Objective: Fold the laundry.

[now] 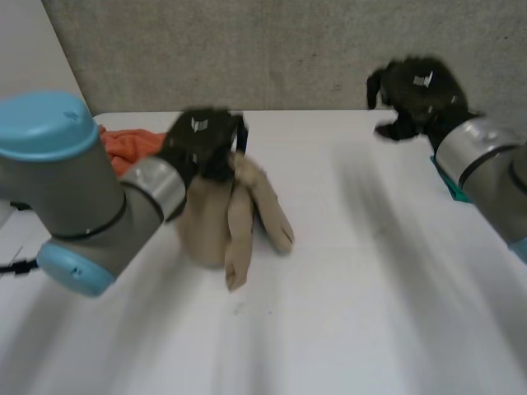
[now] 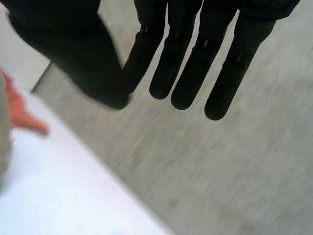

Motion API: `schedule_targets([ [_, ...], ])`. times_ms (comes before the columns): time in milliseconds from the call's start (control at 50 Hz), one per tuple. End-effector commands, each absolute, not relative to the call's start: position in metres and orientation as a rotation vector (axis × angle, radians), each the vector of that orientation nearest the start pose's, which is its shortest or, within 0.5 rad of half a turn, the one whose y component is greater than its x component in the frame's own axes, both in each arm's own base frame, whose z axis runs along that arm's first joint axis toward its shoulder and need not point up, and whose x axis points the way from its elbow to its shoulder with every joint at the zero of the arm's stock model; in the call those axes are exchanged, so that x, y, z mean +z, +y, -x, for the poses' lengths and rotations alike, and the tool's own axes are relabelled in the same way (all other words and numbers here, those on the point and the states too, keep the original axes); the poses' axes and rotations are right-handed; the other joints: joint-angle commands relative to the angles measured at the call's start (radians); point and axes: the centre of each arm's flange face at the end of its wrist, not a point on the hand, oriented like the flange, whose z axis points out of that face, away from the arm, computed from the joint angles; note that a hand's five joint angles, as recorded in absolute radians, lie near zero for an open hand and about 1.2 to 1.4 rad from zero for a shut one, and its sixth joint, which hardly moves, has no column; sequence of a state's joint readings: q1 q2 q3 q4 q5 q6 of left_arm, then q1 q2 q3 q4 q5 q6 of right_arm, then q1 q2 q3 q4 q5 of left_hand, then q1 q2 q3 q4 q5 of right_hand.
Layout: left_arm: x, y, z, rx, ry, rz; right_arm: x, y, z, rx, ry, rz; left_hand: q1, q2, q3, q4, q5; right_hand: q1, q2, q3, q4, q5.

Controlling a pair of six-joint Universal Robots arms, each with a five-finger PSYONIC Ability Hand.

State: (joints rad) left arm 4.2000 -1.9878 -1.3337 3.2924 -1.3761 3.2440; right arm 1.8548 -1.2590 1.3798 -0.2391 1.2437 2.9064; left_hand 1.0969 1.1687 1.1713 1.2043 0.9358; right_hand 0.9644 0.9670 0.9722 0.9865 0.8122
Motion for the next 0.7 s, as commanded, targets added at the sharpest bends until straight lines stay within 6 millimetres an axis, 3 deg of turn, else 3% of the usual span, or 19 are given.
schedule_targets([
  [20, 0.193, -0.248, 0.305, -2.063, 2.660, -1.056, 0.217, -0.320, -0.260, -1.854, 2.037, 0.887, 0.005, -0.067, -0.069, -0.102, -0.008, -0.444, -0.447, -0.452, -0.466, -0.467],
  [80, 0.196, -0.237, 0.302, -2.053, 2.664, -1.059, 0.197, -0.317, -0.259, -1.753, 2.119, 0.914, -0.460, -0.531, -0.534, -0.567, -0.473, -0.550, -0.553, -0.558, -0.573, -0.573],
  [220, 0.233, -0.218, 0.288, -2.193, 2.559, -1.003, 0.184, -0.302, -0.271, -1.609, 2.169, 0.776, -0.469, -0.541, -0.544, -0.577, -0.483, -0.583, -0.586, -0.591, -0.605, -0.605],
  [320, 0.247, -0.211, 0.275, -2.256, 2.491, -0.879, 0.181, -0.291, -0.282, -1.503, 2.151, 0.641, -0.469, -0.541, -0.544, -0.577, -0.483, -0.577, -0.580, -0.585, -0.599, -0.599],
  [500, 0.220, -0.203, 0.260, -2.118, 2.574, -0.799, 0.152, -0.282, -0.316, -1.365, 2.132, 0.607, -0.499, -0.571, -0.573, -0.606, -0.512, -0.551, -0.553, -0.558, -0.573, -0.573],
  [600, 0.202, -0.214, 0.255, -2.082, 2.651, -0.698, 0.130, -0.273, -0.337, -1.301, 2.130, 0.658, -0.563, -0.635, -0.638, -0.671, -0.577, -0.539, -0.542, -0.547, -0.561, -0.561],
  [700, 0.192, -0.225, 0.258, -2.091, 2.671, -0.660, 0.124, -0.275, -0.348, -1.337, 2.091, 0.672, -0.598, -0.670, -0.673, -0.706, -0.612, -0.422, -0.424, -0.430, -0.444, -0.444],
])
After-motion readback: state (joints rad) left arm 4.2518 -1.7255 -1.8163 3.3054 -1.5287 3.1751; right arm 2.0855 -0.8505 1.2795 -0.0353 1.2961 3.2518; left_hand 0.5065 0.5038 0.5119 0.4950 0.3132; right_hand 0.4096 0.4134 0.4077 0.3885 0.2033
